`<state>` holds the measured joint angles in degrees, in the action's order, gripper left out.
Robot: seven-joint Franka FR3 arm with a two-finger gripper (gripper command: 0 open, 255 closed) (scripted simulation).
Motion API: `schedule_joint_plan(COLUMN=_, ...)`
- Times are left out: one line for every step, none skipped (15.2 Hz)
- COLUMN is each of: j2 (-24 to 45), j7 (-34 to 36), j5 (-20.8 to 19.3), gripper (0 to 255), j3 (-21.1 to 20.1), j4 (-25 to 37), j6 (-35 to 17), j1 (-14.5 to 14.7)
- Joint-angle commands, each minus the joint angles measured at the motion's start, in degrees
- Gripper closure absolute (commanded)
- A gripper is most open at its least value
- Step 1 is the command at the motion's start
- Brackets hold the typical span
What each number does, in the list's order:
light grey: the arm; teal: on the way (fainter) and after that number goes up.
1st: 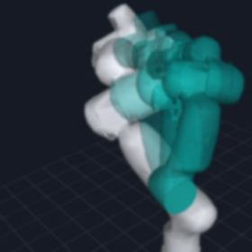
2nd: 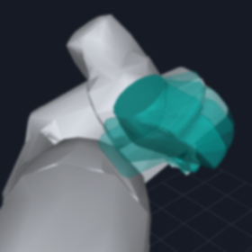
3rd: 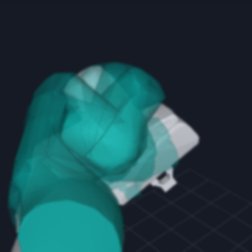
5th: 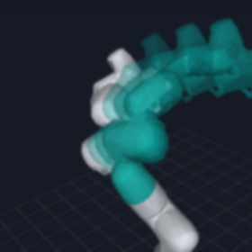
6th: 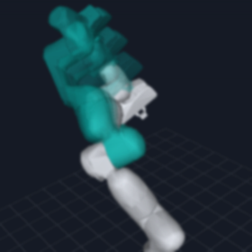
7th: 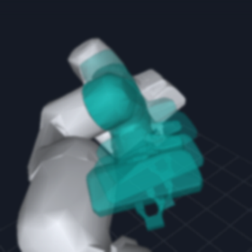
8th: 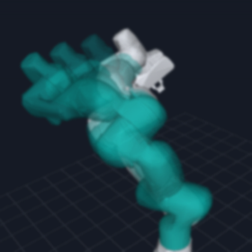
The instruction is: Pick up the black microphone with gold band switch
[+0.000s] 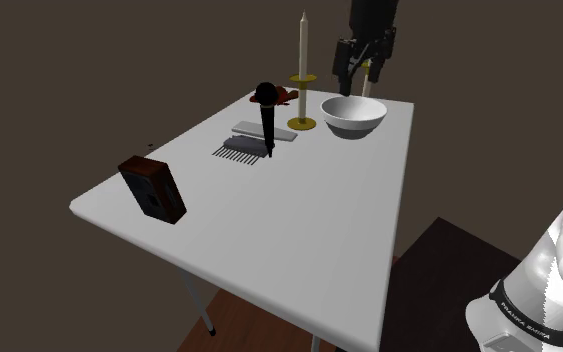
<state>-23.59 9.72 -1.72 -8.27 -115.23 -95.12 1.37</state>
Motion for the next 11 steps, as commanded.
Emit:
schedule_joint_plan(j2=5.2, j7=1.2, j5=-1.3, gripper=0, j3=-1.8, j4=5.1, j6=0.7, j1=0.3)
schedule_joint_plan(j2=7.6, j7=1.8, j5=-2.1, gripper=0, j3=-2.7, j4=7.8, j6=1.3, j1=0.5)
schedule_joint_plan(j2=10.1, j7=2.4, j5=-2.9, gripper=0, j3=-3.5, j4=10.5, j6=2.0, j1=0.7)
schedule_joint_plan(j2=12.7, j7=2.9, j5=-3.8, gripper=0, j3=-4.3, j4=13.4, j6=2.8, j1=0.9)
schedule_joint_plan(j2=15.3, j7=3.5, j5=-4.8, gripper=0, j3=-5.1, j4=16.4, j6=3.7, j1=1.2)
schedule_joint_plan(j2=17.9, j7=4.1, j5=-5.9, gripper=0, j3=-5.9, j4=19.5, j6=4.7, j1=1.5)
schedule_joint_plan(j2=20.7, j7=4.7, j5=-7.0, gripper=0, j3=-6.6, j4=22.7, j6=5.8, j1=2.0)
schedule_joint_plan(j2=23.5, j7=5.2, j5=-8.2, gripper=0, j3=-7.4, j4=26.1, j6=7.0, j1=2.5)
schedule_joint_plan(j2=26.4, j7=5.8, j5=-9.6, gripper=0, j3=-8.1, j4=29.7, j6=8.4, j1=3.1)
schedule_joint_plan(j2=29.4, j7=6.3, j5=-11.0, gripper=0, j3=-8.7, j4=33.5, j6=9.9, j1=3.9)
schedule_joint_plan(j2=32.5, j7=6.7, j5=-12.4, gripper=0, j3=-9.2, j4=37.6, j6=11.5, j1=4.9)
